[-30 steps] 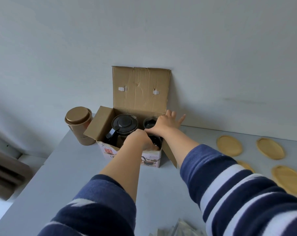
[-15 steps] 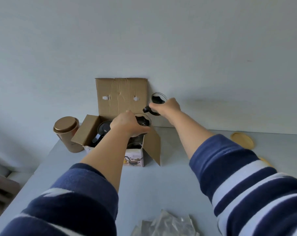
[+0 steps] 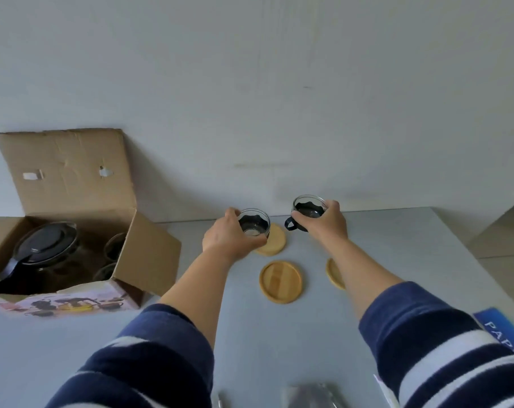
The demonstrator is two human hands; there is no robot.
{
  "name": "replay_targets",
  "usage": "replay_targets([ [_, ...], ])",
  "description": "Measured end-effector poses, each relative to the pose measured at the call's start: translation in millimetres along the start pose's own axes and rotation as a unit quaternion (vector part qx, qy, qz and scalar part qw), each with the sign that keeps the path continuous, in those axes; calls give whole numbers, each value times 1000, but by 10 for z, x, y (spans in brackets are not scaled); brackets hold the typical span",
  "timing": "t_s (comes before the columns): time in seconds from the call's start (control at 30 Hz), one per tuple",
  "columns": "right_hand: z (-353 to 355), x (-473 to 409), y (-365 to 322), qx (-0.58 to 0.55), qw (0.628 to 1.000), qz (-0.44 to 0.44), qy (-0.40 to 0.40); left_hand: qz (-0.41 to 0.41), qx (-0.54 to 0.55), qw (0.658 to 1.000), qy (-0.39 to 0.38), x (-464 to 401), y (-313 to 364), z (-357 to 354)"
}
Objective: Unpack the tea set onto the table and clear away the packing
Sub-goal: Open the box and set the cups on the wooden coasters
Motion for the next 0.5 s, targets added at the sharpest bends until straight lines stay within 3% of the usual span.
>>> replay_targets([
  [0.27,147,-774,592,22,999,-26,32,-10,21,1000,1,-425,58,-706],
  [0.5,68,-893,713,16,999,-20,39,-16,13,1000,6,-485,18,-816],
])
Point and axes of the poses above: each hand's wrist, its own x-axis away from the middle knuckle, its own z-axis out of the back of the hand, y = z × x, the point moved 10 cm from there along -x, towards the middle knuckle, and after that the axes turned 13 degrees about -z, right-handed, at the moved point
